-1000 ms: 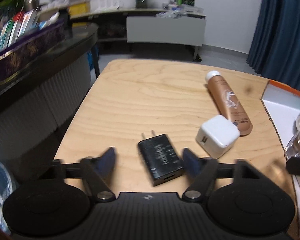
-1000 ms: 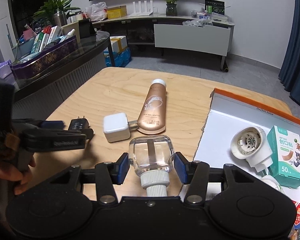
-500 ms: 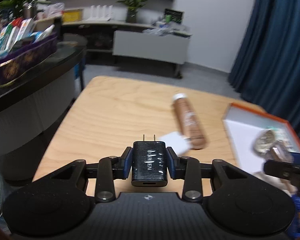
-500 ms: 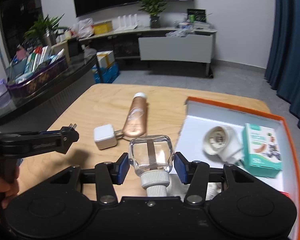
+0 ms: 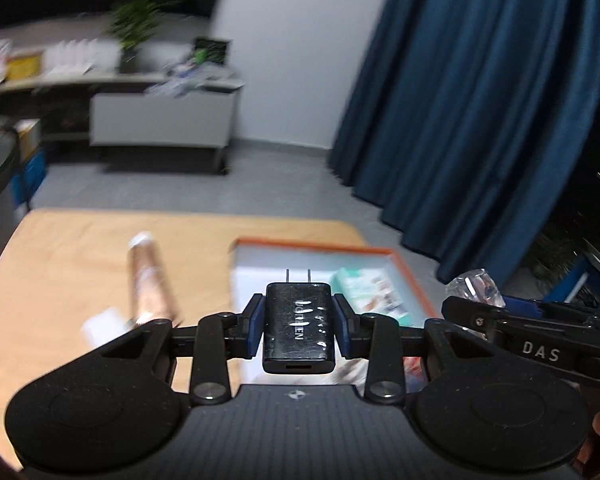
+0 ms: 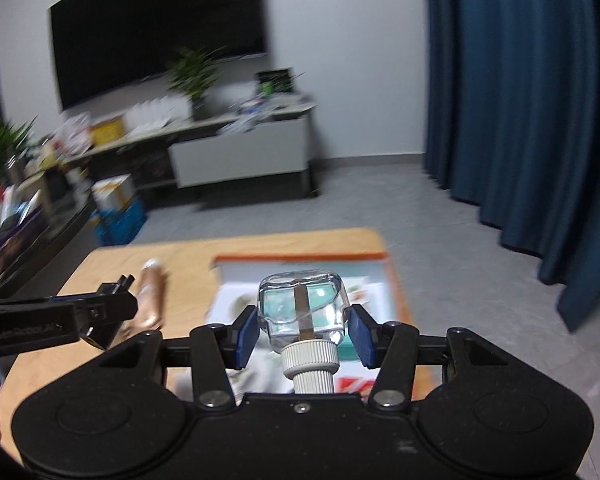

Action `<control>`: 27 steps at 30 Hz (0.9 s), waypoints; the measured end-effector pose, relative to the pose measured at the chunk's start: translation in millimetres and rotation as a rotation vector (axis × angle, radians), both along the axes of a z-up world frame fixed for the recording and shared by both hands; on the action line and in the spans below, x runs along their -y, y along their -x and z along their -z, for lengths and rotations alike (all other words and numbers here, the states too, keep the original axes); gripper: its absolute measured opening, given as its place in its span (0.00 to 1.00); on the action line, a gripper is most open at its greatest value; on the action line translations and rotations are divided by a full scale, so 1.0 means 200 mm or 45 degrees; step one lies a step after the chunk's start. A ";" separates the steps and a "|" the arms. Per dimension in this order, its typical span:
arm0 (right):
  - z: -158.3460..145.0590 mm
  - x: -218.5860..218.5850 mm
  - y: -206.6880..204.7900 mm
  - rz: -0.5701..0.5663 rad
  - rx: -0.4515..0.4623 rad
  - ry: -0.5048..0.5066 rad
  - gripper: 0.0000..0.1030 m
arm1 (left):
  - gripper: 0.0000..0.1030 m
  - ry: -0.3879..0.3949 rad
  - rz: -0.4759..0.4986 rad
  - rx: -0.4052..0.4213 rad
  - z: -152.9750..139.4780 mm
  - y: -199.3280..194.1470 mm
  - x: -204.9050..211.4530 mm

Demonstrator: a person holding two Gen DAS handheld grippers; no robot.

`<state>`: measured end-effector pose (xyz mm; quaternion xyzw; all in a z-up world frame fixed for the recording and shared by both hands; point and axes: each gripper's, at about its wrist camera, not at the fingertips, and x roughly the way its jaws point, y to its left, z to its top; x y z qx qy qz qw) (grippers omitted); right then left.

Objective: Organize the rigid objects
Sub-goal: 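Carry the black charger and glass bottle over the open box with both tools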

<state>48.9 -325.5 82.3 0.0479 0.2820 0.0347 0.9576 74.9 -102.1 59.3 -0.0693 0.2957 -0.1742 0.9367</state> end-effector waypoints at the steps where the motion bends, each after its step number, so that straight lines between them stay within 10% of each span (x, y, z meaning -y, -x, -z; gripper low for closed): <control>1: -0.02 0.04 0.00 0.024 0.013 -0.009 0.58 | 0.35 -0.014 0.017 0.024 -0.03 -0.01 0.04; 27: 0.12 0.16 0.00 0.031 -0.060 -0.076 0.58 | 0.35 -0.038 0.077 -0.124 0.18 -0.01 0.21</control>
